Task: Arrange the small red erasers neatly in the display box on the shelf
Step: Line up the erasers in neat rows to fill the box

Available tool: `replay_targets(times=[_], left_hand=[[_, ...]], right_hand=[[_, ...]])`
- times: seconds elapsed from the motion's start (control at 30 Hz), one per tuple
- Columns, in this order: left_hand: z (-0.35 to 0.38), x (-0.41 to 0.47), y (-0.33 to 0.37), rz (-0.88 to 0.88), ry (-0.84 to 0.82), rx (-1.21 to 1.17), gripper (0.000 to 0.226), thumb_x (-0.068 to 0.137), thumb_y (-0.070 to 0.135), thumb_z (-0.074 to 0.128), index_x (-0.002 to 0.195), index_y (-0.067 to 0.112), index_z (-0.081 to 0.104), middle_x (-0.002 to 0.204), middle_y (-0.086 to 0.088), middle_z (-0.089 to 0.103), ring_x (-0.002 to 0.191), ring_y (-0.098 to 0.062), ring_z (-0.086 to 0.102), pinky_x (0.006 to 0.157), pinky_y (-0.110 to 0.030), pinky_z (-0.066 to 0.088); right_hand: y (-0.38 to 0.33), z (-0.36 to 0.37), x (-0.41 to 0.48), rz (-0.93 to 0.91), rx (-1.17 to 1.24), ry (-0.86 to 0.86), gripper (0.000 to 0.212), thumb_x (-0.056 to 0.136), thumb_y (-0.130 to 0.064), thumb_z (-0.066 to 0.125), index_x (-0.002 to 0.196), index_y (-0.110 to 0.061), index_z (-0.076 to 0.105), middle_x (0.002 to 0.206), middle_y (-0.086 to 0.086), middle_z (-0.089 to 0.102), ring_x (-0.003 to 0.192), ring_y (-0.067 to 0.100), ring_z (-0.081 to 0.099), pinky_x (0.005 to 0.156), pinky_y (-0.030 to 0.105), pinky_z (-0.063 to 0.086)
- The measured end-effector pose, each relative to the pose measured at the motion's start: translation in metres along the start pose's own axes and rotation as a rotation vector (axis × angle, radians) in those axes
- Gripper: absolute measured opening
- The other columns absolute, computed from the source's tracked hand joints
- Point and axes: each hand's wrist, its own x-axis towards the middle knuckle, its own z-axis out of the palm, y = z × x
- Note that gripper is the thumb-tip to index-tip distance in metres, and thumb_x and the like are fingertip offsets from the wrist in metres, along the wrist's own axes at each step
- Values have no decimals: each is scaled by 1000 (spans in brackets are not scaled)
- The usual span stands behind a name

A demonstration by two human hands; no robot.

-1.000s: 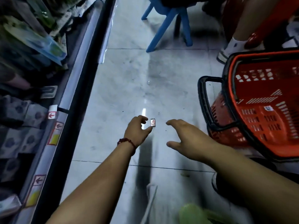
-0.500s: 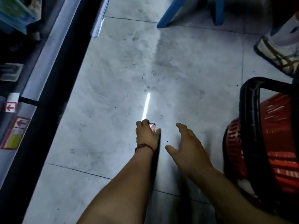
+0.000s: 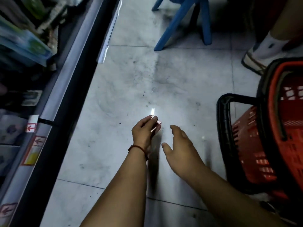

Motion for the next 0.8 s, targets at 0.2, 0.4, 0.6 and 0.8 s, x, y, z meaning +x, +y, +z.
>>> replay_targets(times=[0.2, 0.4, 0.6, 0.8], left_hand=[[48, -61, 102, 113, -459, -66, 46, 94, 11, 70, 127, -17, 53, 105, -20, 62, 105, -29, 68, 96, -33, 56], [103, -180, 167, 170, -766, -5, 18, 91, 6, 64, 109, 3, 64, 104, -22, 73, 100, -29, 73, 86, -31, 60], [172, -284, 181, 222, -1015, 27, 19, 87, 3, 63, 106, 7, 65, 106, -15, 70, 95, -23, 73, 80, -28, 61], [259, -394, 153, 259, -1236, 166, 22, 84, 1, 66, 105, 6, 67, 103, -14, 73, 88, -22, 73, 75, -30, 62]], right_hand=[[-64, -59, -44, -76, 259, 185, 56, 103, -29, 53, 154, -24, 29, 148, 2, 49, 125, 20, 57, 101, 35, 48], [-103, -151, -124, -224, 496, 497, 39, 91, -35, 69, 127, -36, 56, 105, -4, 66, 91, 21, 71, 82, 45, 61], [-95, -222, -211, -347, 807, 698, 12, 90, -12, 75, 92, -19, 65, 83, 18, 72, 69, 25, 72, 76, 46, 64], [-49, -292, -316, -424, 999, 904, 5, 90, -3, 74, 92, -6, 70, 78, 13, 72, 65, 22, 70, 62, 26, 61]])
